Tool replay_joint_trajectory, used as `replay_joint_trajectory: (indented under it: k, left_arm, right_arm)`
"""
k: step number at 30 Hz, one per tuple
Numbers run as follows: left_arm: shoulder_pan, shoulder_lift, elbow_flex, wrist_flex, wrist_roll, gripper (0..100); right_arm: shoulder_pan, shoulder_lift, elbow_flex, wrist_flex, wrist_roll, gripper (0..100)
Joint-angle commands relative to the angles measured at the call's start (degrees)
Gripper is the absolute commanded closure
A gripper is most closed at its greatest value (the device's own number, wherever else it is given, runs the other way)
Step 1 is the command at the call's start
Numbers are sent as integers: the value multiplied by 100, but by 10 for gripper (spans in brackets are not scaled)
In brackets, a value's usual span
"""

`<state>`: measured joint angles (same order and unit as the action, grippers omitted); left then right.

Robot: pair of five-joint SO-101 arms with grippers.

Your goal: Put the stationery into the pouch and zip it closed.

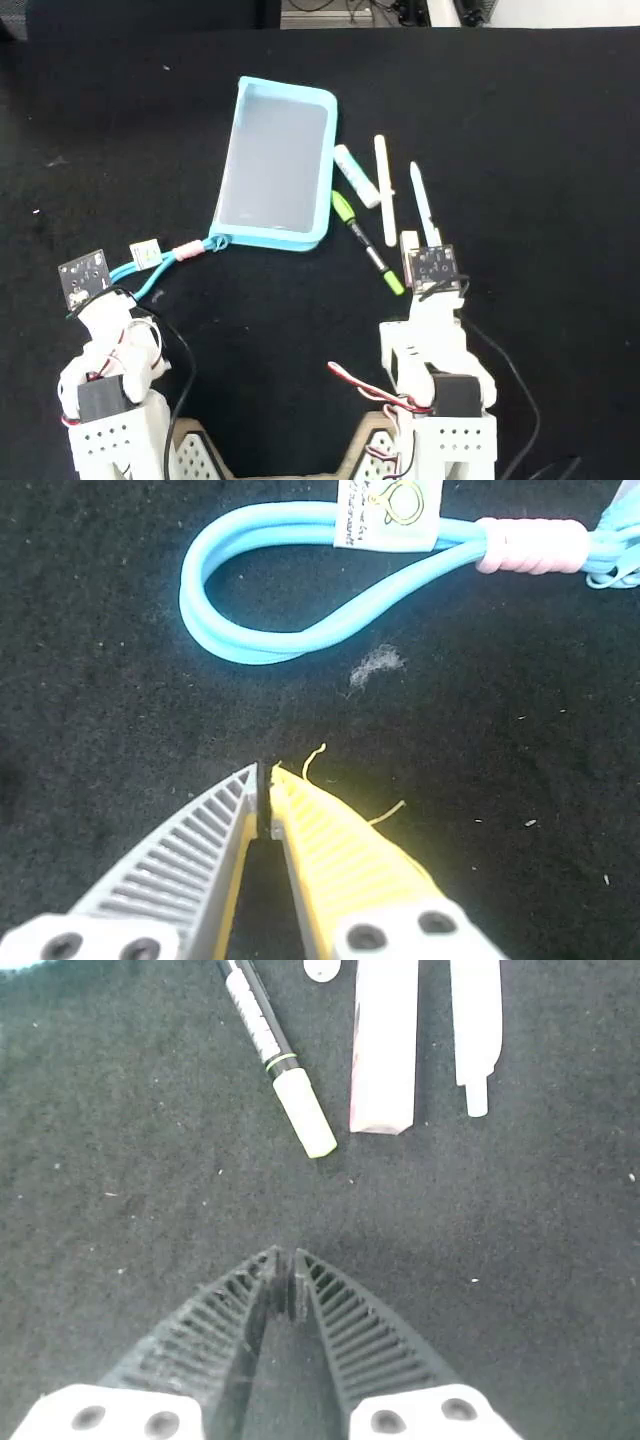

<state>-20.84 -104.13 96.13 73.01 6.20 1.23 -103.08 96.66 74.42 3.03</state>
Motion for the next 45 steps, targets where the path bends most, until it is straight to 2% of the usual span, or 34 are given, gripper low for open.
replay_joint_trajectory:
  k: [1,38,45]
  left_arm:
    - [-66,-18,119,-18,44,970]
    - [-31,-35,119,-44,70,970]
    - [356,-35,119,-1064,26,969]
  right_arm:
    - [79,-541,-13,44,-35,985]
    - [79,-541,-13,44,-35,985]
    - [44,-541,-13,44,-35,985]
